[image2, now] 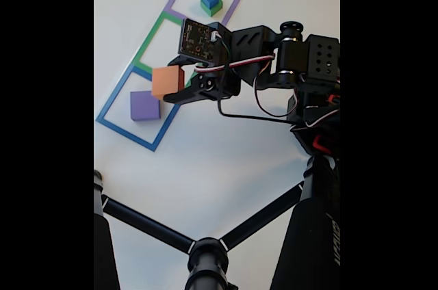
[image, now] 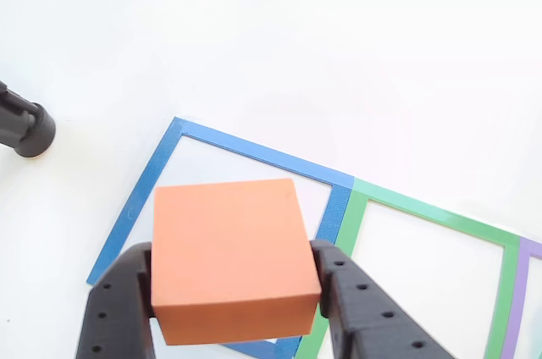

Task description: Tower of hanoi

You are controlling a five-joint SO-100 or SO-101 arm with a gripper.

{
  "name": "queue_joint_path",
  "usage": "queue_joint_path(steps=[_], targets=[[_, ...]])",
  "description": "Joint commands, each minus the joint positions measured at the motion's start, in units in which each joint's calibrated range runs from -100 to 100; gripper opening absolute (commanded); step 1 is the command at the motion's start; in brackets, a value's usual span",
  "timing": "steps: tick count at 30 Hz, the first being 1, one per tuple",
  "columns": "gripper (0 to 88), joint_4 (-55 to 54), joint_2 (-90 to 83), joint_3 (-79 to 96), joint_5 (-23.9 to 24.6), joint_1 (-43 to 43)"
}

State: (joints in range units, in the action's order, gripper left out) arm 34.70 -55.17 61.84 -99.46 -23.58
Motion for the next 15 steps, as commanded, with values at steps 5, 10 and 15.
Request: queue_joint_path(steps=[5, 10, 15], targets=[[12.3, -33.33, 15.81, 8.79, -0.54, 0.09], [12.3, -49.2, 27.44, 10.61, -0.54, -0.2], [12.3, -60.29, 37.04, 10.61, -0.54, -1.16]])
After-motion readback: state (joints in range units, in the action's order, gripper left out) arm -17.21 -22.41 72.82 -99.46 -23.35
